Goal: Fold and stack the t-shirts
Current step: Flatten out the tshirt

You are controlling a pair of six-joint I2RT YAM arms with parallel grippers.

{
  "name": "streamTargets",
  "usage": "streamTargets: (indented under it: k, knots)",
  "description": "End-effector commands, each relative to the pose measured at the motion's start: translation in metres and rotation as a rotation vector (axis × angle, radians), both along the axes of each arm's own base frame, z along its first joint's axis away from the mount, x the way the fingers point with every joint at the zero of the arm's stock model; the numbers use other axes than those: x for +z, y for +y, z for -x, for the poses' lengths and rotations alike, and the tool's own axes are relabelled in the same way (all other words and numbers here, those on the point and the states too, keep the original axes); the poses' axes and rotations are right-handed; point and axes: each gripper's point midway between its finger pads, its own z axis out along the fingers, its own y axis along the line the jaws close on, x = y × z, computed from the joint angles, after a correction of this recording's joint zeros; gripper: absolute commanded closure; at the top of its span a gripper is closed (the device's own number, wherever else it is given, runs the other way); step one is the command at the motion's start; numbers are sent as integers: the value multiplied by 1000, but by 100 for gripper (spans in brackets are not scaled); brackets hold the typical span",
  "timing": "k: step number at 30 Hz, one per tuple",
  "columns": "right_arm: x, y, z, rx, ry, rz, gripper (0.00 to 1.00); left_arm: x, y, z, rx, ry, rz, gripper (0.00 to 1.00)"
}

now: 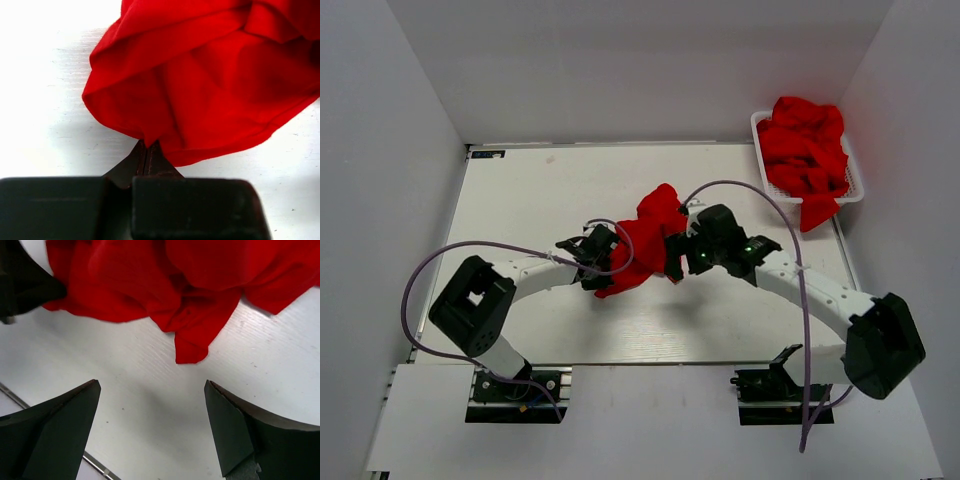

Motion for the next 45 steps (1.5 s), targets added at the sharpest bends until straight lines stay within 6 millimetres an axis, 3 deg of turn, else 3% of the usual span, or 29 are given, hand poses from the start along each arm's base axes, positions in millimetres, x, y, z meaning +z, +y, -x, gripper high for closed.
streamTargets:
  k: [1,2,3,5,6,8,9,14,22,28,40,42,43,44,45]
  knots:
    - [-16,12,-5,34,-10,57,10,-9,15,11,12,9,-47,100]
    - [-14,16,-8,33,-26,63,10,-9,15,11,12,8,-47,100]
    - [-27,15,-11,21,-6,97,10,-11,17,13,12,16,-53,100]
    - [-24,25,-18,13,-41,100,10,-11,17,13,12,16,-53,100]
    - [-36,23,-23,-13,-33,137,10,-14,18,14,12,23,-59,100]
    - [-32,34,-27,-23,-54,124,10,-16,17,16,8,27,-51,100]
    - [-41,35,-30,-34,-48,144,10,-16,16,17,5,32,-44,100]
    - [-48,52,-40,-48,-84,139,10,-19,18,20,5,41,-51,100]
    - [-65,60,-56,-73,-96,177,10,-17,20,20,8,42,-63,100]
    - [-65,66,-56,-60,-92,163,10,-15,21,21,8,42,-63,100]
    - [-72,61,-55,-89,-80,176,10,-11,20,16,3,29,-68,100]
    - [-71,65,-53,-76,-76,163,37,-11,20,16,3,29,-68,100]
    - [-69,65,-53,-80,-77,160,61,-11,22,18,3,38,-75,100]
    - [-66,66,-52,-76,-82,152,95,-9,19,15,3,31,-69,100]
    - [-64,67,-51,-76,-85,148,100,-9,21,14,8,24,-78,100]
